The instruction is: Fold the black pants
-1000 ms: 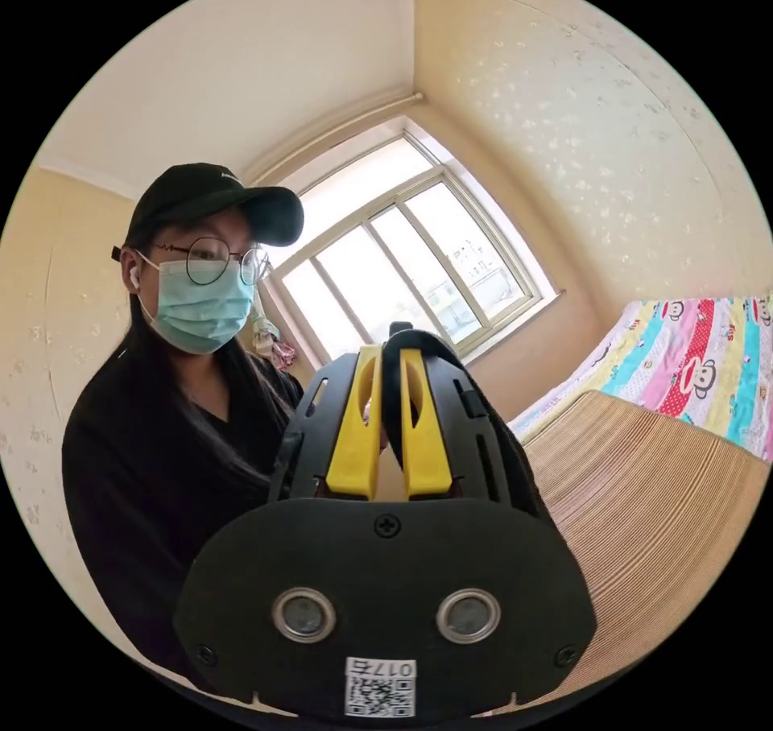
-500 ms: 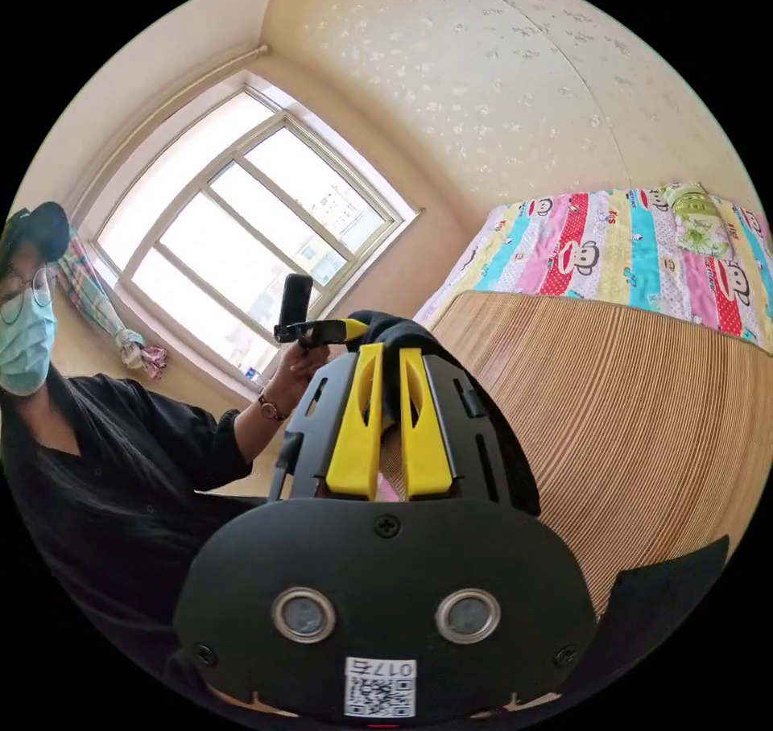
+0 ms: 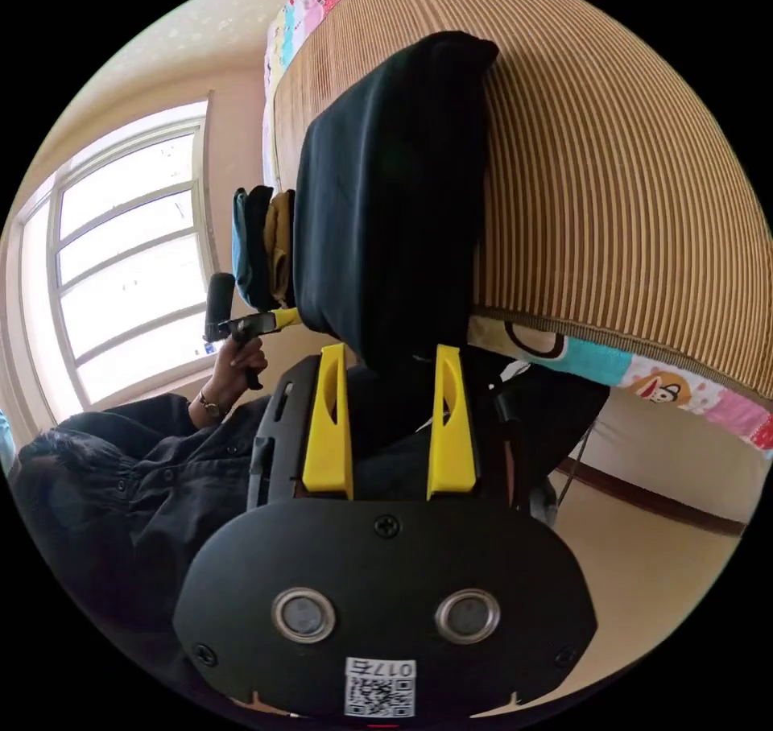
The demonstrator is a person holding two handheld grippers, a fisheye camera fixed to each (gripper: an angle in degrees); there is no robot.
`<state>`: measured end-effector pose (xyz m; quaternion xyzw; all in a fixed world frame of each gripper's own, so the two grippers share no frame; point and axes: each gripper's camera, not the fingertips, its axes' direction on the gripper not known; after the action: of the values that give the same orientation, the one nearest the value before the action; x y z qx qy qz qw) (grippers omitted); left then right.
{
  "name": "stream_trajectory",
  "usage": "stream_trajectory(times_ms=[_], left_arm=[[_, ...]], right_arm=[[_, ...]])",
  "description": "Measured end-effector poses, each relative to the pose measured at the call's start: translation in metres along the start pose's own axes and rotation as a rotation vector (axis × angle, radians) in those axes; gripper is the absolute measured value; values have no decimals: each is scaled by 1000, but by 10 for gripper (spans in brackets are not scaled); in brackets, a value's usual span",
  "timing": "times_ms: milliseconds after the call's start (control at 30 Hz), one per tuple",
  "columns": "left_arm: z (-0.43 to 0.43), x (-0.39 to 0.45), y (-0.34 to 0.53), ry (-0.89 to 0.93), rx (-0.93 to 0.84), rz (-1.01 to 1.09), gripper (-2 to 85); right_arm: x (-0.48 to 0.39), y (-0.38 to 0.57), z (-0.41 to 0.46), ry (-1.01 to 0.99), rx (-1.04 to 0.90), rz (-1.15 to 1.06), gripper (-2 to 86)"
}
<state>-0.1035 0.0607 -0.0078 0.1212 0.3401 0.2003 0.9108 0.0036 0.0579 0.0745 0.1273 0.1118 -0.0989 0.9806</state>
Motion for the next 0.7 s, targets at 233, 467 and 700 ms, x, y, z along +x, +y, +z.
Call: stream_trajectory(times_ms=[233, 467, 700], left_arm=[[48, 21, -52, 56, -48, 6, 105], [-9, 15, 12, 8, 177, -108, 133], [-88, -2, 124, -65, 531, -239, 113]], right_arm=[[11, -107, 30, -150, -91, 78, 195], [-81, -147, 83, 19, -181, -28, 167], [-173, -186, 183, 21, -139, 199, 161]])
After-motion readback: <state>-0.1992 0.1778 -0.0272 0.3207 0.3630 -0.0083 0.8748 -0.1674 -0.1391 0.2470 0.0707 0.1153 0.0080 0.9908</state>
